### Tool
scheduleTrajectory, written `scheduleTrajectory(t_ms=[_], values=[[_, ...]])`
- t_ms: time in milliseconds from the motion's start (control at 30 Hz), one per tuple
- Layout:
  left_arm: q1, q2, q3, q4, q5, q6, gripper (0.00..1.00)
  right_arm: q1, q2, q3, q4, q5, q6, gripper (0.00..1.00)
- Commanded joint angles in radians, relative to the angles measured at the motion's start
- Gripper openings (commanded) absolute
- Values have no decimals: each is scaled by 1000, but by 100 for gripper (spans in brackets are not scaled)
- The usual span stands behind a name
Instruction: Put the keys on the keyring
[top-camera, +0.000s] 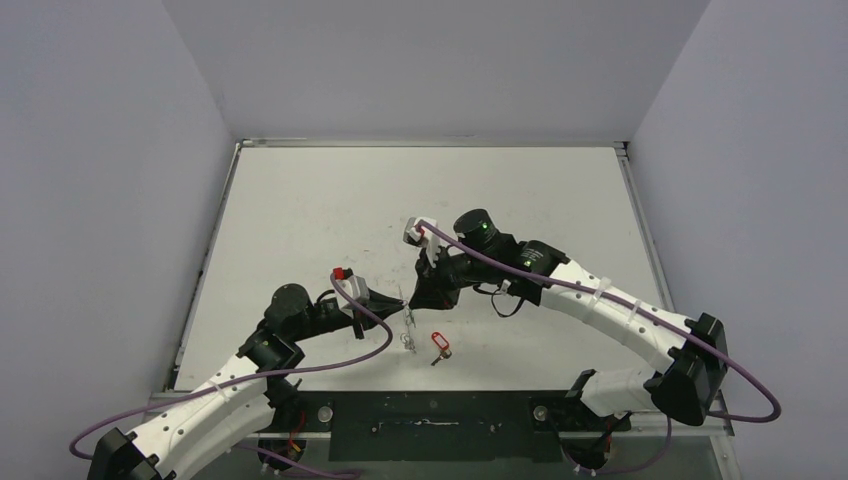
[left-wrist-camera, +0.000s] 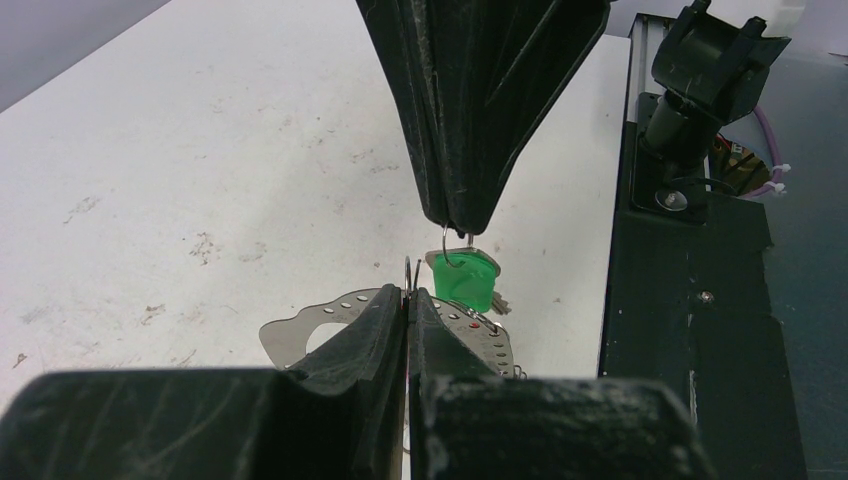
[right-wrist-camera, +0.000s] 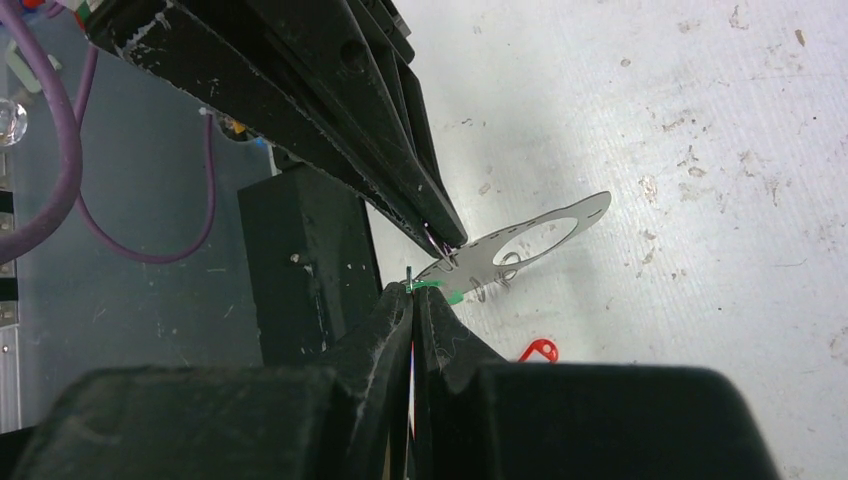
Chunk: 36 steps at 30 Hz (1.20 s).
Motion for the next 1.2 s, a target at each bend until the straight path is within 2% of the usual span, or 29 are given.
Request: scheduleTrajectory(t_ms=[0,300,1167], values=[[-6,-2,19,85,7,-10,0,10,20,49,75,17,19,0],[-6,-6,21,81,8,-7,0,10,72,82,43,67,16,0],[-5,-25,26,62,6,0,0,6,26,36,4,152,-40,0]])
